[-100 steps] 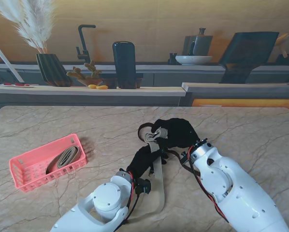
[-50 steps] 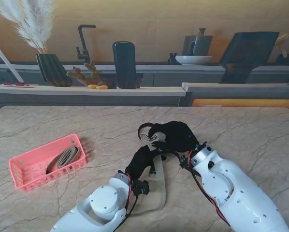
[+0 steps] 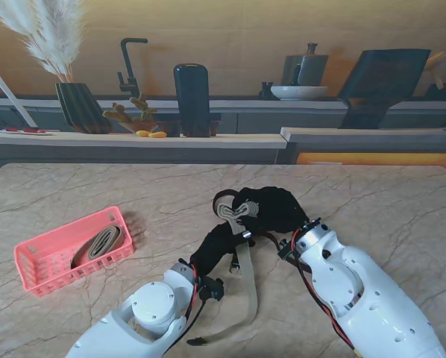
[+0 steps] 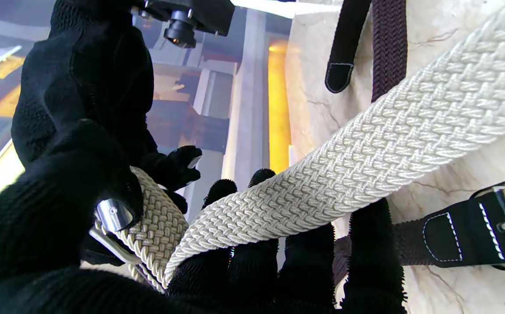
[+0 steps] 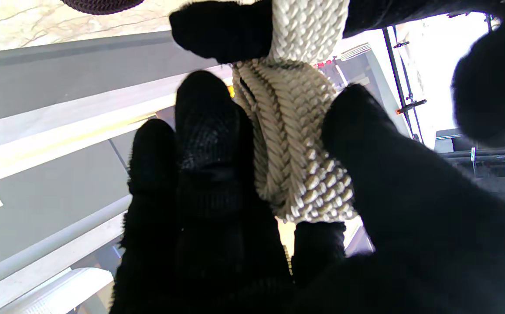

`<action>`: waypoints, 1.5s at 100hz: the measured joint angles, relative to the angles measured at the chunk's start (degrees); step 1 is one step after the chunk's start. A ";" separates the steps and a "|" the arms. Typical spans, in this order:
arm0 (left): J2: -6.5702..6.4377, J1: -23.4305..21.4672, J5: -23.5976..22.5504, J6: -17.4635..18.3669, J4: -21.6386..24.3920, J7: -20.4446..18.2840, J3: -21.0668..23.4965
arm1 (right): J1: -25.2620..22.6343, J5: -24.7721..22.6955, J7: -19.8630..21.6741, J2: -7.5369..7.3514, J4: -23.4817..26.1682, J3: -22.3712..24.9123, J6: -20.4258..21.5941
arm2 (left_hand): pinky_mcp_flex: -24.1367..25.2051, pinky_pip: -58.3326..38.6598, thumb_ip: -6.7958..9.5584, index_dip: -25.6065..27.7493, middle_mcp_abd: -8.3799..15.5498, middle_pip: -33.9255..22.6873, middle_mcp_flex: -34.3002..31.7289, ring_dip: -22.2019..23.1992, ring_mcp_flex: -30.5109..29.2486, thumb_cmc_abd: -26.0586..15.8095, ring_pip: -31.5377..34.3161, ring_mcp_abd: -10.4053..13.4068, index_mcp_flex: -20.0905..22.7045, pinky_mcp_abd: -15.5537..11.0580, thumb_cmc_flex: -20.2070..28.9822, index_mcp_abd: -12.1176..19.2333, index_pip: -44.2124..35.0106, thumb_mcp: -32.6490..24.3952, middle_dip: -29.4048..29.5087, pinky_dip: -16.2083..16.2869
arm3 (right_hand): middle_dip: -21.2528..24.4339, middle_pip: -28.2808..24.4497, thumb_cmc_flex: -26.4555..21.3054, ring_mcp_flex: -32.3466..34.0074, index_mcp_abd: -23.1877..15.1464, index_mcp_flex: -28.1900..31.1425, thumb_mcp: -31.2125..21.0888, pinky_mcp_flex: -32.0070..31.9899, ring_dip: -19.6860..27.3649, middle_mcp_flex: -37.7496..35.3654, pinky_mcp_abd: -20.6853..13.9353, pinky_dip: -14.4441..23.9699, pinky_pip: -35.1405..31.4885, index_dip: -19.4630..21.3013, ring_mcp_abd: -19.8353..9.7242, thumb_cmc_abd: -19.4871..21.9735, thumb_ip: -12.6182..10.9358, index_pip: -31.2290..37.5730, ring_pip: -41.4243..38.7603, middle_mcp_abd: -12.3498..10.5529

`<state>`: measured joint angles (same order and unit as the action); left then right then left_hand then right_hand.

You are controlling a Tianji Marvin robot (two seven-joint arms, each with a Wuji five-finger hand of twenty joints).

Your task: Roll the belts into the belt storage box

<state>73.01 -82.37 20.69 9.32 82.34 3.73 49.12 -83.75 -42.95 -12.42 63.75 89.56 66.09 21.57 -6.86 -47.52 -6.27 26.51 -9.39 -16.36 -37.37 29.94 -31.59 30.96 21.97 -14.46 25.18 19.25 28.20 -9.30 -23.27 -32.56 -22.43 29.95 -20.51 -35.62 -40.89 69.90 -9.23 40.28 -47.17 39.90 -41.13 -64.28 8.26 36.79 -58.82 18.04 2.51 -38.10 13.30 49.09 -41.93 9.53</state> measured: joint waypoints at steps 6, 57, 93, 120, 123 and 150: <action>0.12 -0.10 2.86 -0.08 0.07 0.38 0.00 | 0.13 -0.11 -0.01 0.00 -0.24 -0.36 0.00 | 0.18 0.39 0.00 0.00 0.00 0.26 0.00 0.00 0.00 -1.30 -0.03 0.00 0.02 0.00 -1.81 -0.56 0.00 2.42 0.00 0.00 | 0.00 0.50 -0.01 -0.01 -0.12 -0.54 0.00 -0.02 0.00 0.40 0.00 0.00 -0.01 0.00 0.00 0.00 0.00 0.00 0.00 0.00; 1.47 -1.87 7.17 0.55 0.85 5.77 1.11 | 2.21 -8.34 -1.02 -1.22 -2.79 -3.86 4.44 | 0.77 0.67 -1.02 -0.82 0.00 0.96 2.11 0.00 0.60 -1.15 -0.14 0.00 -4.08 0.02 -7.31 -3.51 1.51 -1.96 0.01 0.59 | -0.54 0.31 1.24 -4.71 -2.18 -5.65 -0.99 -3.63 0.70 7.54 0.03 0.18 0.49 2.97 -0.04 -2.31 -0.29 -2.78 1.93 2.98; 1.04 -2.19 10.59 0.60 1.31 1.80 1.95 | 2.17 -10.00 0.38 -2.28 -2.79 -4.46 6.49 | -2.30 -0.14 -1.03 -0.79 -0.10 0.54 2.04 0.65 -1.16 0.13 0.90 0.77 -9.23 -0.24 0.73 -3.49 1.73 -2.97 -0.45 1.21 | -0.79 -1.83 7.28 -7.87 -1.86 -9.25 -4.71 -6.21 0.70 9.25 0.09 1.80 1.86 10.74 -0.21 -2.83 -6.34 -12.19 2.27 2.94; 0.20 -1.69 8.70 -1.20 1.51 0.31 2.15 | 0.92 -11.67 1.81 -2.56 -1.46 -3.23 7.04 | -8.81 -6.68 0.62 0.74 -0.62 -2.91 -0.78 3.41 -6.50 -3.27 6.70 1.90 -9.90 -2.44 19.64 -1.38 -1.35 -3.00 -3.09 2.62 | -1.07 -2.59 8.15 -8.46 -1.63 -11.21 -4.76 -7.10 0.69 10.84 0.10 1.88 2.25 10.12 -0.21 -1.99 -6.51 -15.90 2.27 2.12; 0.22 -1.69 8.41 -1.67 1.78 0.74 2.14 | 0.65 -11.84 1.78 -2.56 -1.24 -2.98 7.13 | -9.61 -7.90 1.57 1.05 -0.58 -3.86 -1.18 4.05 -7.53 -3.73 7.73 2.02 -9.53 -2.65 21.27 -0.79 -2.18 -2.99 -3.88 2.68 | -0.98 -2.61 8.15 -8.60 -1.63 -11.21 -4.75 -7.10 0.70 10.95 0.10 1.92 2.26 10.31 -0.21 -1.99 -6.51 -15.66 2.27 2.05; 1.42 -1.86 8.20 -3.77 3.88 4.47 1.94 | -4.28 -11.75 1.75 -2.16 2.66 2.04 10.05 | -12.76 -13.71 1.09 1.91 1.16 -4.63 -7.02 14.95 -11.55 -1.25 13.67 2.25 -7.62 -2.99 29.01 2.11 -7.39 -2.92 -18.59 4.98 | -3.08 -3.28 8.15 -9.05 0.58 -9.28 -4.03 -7.10 0.57 12.19 0.10 2.53 2.27 17.72 -0.35 -1.99 -6.52 -8.35 0.23 1.64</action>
<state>74.42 -84.23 28.88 5.55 86.22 8.20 51.06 -88.03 -54.70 -10.67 61.59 92.22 68.13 31.62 -19.61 -61.23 -5.18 28.42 -8.23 -20.99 -44.39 44.89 -43.14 29.71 35.64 -12.21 17.55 16.25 57.20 -7.19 -30.66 -35.48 -41.02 34.93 -23.60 -38.91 -32.74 60.86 -8.66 31.00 -51.20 32.80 -40.56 -52.09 8.36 39.32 -56.55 35.76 2.16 -40.09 6.78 40.74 -41.70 11.18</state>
